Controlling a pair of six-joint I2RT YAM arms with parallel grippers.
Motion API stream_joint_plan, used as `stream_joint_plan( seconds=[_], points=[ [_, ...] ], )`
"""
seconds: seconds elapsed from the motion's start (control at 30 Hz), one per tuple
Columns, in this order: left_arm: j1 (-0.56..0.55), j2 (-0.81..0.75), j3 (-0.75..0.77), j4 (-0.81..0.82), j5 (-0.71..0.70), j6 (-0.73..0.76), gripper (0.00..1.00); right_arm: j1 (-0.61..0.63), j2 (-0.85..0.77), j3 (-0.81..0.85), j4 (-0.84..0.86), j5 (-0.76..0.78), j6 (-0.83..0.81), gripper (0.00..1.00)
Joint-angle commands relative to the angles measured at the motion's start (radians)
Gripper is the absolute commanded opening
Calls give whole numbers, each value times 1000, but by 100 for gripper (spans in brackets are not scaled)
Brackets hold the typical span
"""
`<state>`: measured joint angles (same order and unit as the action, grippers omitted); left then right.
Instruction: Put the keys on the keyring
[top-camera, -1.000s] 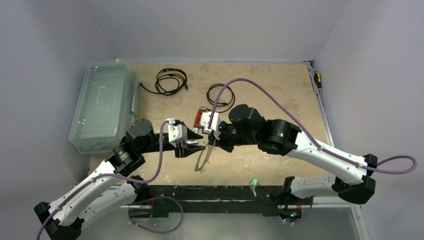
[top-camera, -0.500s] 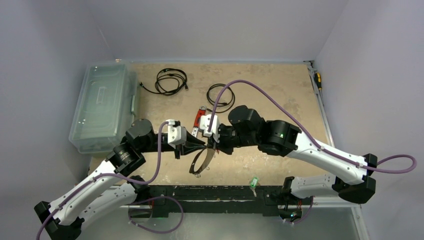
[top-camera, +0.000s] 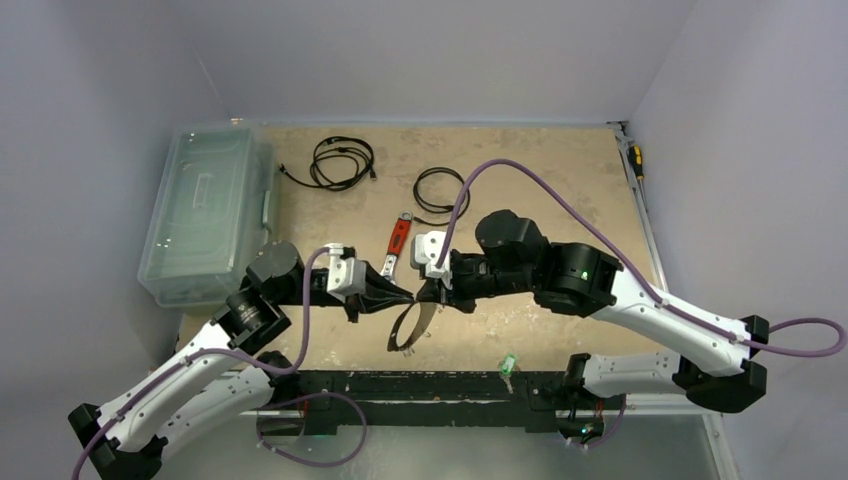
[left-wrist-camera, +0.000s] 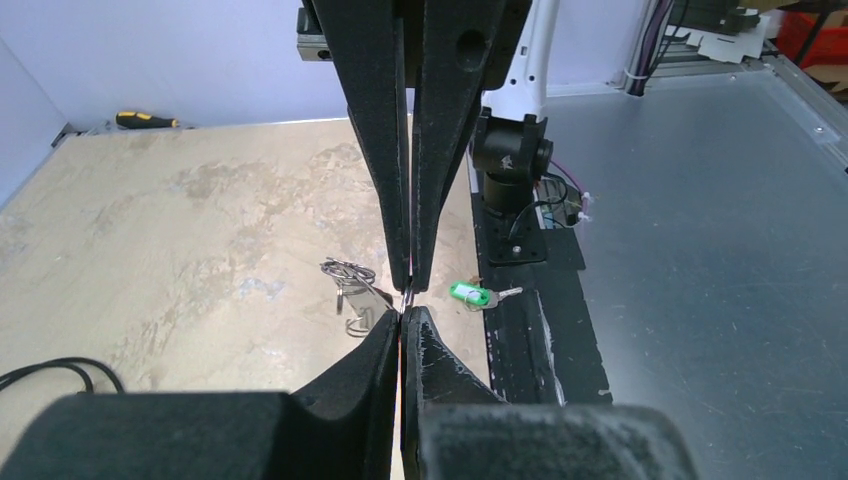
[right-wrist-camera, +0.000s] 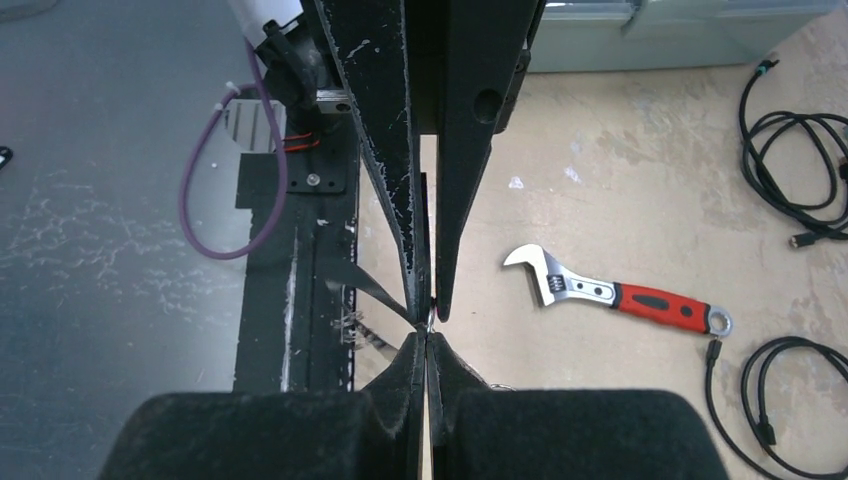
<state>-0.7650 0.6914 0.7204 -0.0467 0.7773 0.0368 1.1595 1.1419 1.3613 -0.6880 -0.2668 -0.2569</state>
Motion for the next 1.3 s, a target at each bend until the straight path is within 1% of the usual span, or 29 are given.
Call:
stream_joint_plan(
  seconds=[0.0,0.13,0.2,0.23,0.27,0.33,0.4,0.47,0.57,0.63,0.67,0.8,1.0,1.17,1.27],
  points=[
    [4,-26,-30,97,42,-28,0,12,-29,31,61,-121,-14,0],
    [7,-54,-34,109,45,-28,0,12,-58,7,122,-163,-9,0],
    [6,-66,-39,135,51,-75,0,12,-80,-15,177,-164,5,1],
    [7,-74,-45,155,54,-92,0,12,-90,-27,206,-163,11,5],
    [7,-82,-53,183,54,-110,0,12,-100,-42,236,-160,18,11],
    [6,-93,-64,232,55,-146,0,12,-123,-72,299,-130,35,30],
    [7,-102,-72,269,46,-179,0,12,-154,-108,362,-84,51,41],
    [7,-112,-83,312,25,-217,0,12,-201,-158,447,-62,71,45],
    [7,-135,-108,408,-14,-286,0,12,-294,-279,610,-46,127,45],
    [6,-152,-135,482,-48,-343,0,12,-340,-359,739,-47,161,44],
    [7,-158,-149,528,-60,-371,0,12,-355,-394,776,-49,169,42],
    [7,-165,-215,673,-111,-466,0,12,-380,-501,911,-44,231,41],
    [7,-178,-303,853,-174,-561,0,12,-384,-595,1100,-19,321,38],
    [6,-165,-349,983,-182,-615,0,12,-339,-606,1155,-20,340,37],
    [7,-165,-354,999,-184,-617,0,12,-318,-604,1170,-30,345,35]
  ],
)
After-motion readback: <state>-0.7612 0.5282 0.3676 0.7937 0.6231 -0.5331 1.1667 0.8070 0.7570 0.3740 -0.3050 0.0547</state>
